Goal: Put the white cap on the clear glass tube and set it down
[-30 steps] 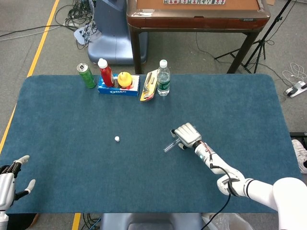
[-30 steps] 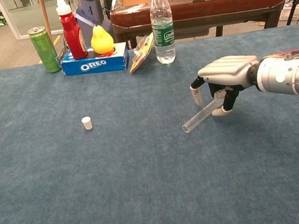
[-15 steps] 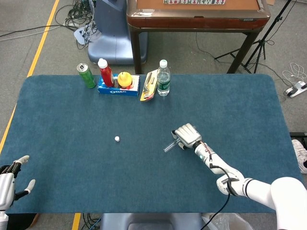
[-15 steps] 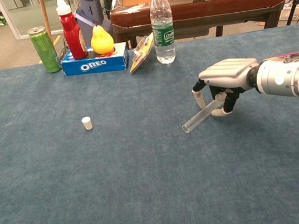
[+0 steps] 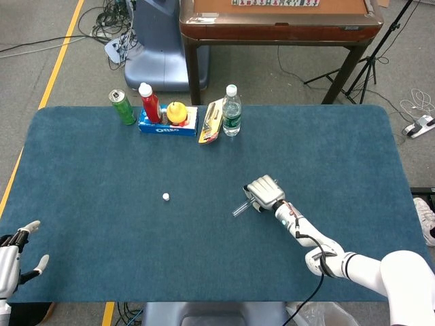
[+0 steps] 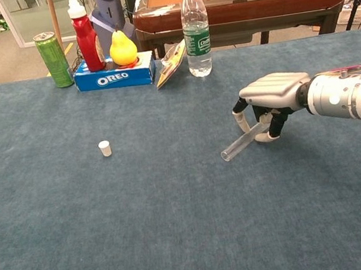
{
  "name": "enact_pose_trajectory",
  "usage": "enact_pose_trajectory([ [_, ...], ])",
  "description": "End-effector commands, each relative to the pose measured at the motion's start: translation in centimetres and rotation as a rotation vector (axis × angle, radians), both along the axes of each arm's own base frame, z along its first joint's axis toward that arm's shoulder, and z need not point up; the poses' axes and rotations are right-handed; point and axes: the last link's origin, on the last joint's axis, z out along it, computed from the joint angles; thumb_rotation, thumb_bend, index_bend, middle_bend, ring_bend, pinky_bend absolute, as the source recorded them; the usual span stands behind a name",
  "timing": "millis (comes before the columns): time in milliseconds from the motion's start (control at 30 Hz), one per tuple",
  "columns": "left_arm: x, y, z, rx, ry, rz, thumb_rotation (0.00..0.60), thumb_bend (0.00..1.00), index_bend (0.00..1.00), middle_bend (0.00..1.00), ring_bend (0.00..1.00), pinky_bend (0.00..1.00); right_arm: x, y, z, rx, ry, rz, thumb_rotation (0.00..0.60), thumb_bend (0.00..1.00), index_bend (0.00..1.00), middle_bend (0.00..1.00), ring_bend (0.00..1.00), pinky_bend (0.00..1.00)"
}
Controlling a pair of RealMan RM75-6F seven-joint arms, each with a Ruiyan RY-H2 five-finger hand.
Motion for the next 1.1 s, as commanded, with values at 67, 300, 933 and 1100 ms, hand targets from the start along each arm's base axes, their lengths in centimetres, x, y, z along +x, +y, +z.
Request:
enact_pose_trajectory([
  [67,0.0,0.0,0.0,0.002,-0.002,0.000,0.600,0.25,0.19,0.28,0.36,0.23,0.1,0.0,-0.1,0.001,-0.002,-0.001,0.600,0.36,0.55,1.00,1.00,1.00],
  [300,-0.2,0.0,0.3,0.008,-0.005,-0.001,0.600,0.25,0.19,0.28,0.36,0.23,0.6,-0.2,0.6,-0.019,-0.052,-0.008,0.600,0.43,0.66,1.00,1.00,1.00],
  [933,3.1,5.4,1.5,-0.084,-0.032,-0.168,0.600,0.25,0.19,0.28,0.36,0.23,1.7,1.3,9.8,-0.151,-0.341,-0.028,0.600,0.57,0.85,1.00,1.00,1.00],
  [1100,4.7,8.8,0.7,-0.147,-0.030,-0.249,0.600,0.25,0.21,0.28,0.37,0.24,1.5,2.1,11.9,-0.173,-0.364,-0.040,0.600,0.57,0.85,1.00,1.00,1.00],
])
